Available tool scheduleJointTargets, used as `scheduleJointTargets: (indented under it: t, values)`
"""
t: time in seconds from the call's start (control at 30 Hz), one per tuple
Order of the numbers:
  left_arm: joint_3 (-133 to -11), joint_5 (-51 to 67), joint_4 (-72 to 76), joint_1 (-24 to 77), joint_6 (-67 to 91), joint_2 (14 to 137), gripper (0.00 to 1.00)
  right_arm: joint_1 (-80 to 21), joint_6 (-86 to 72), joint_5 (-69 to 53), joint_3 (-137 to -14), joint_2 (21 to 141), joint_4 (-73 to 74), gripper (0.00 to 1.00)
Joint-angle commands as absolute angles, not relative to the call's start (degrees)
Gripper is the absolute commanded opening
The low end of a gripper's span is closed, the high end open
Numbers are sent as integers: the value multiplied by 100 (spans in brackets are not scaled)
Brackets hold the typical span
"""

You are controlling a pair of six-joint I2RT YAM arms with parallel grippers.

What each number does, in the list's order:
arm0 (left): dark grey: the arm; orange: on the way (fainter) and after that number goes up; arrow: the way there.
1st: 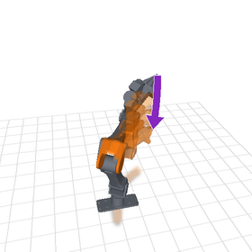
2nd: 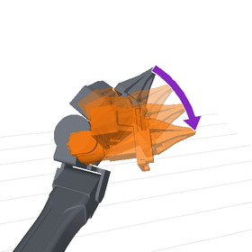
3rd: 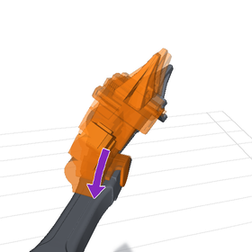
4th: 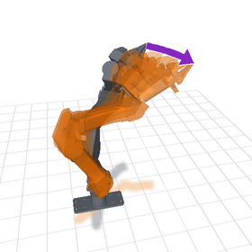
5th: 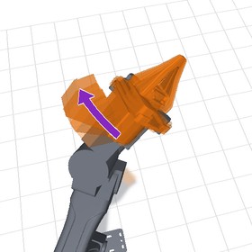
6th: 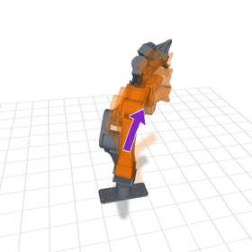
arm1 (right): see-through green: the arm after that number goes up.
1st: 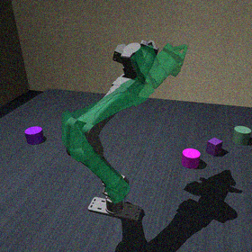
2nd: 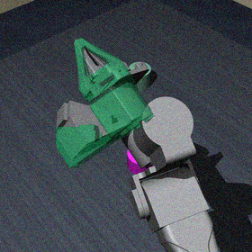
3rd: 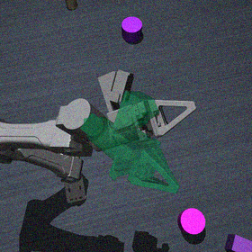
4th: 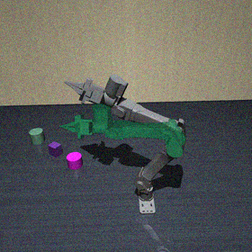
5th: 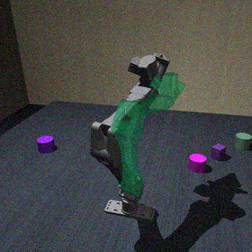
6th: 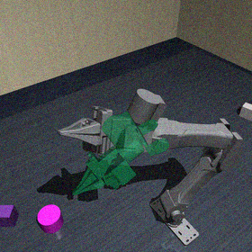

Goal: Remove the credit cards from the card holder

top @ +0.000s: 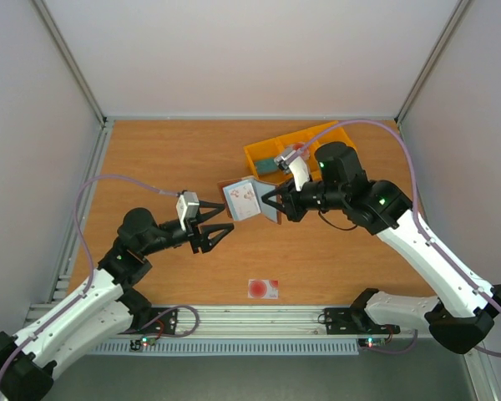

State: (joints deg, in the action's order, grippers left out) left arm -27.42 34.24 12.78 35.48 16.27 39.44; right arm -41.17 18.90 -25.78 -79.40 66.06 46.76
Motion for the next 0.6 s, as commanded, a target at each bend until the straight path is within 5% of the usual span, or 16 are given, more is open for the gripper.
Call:
scheduleJointTargets:
  t: [0.0, 0.1, 0.43, 0.57]
  values:
    - [-2874, 3716, 1838, 3621, 1409, 3818, 55, -4134, 1924, -3086, -8035, 6593, 4638, 1]
    - [-2874, 3796, 1837, 3619, 1364, 3754, 46, -4135, 2321, -3461, -8000, 6544, 4761, 1]
    - [-2789, 3182, 1576, 3605, 1353, 3844, 76, -4133, 2668, -4420, -7890, 6185, 4872, 1]
    - [-2816, 3391, 1624, 3587, 1379, 3852, 78, -4137, 2874, -4742, -7913, 6160, 5006, 1]
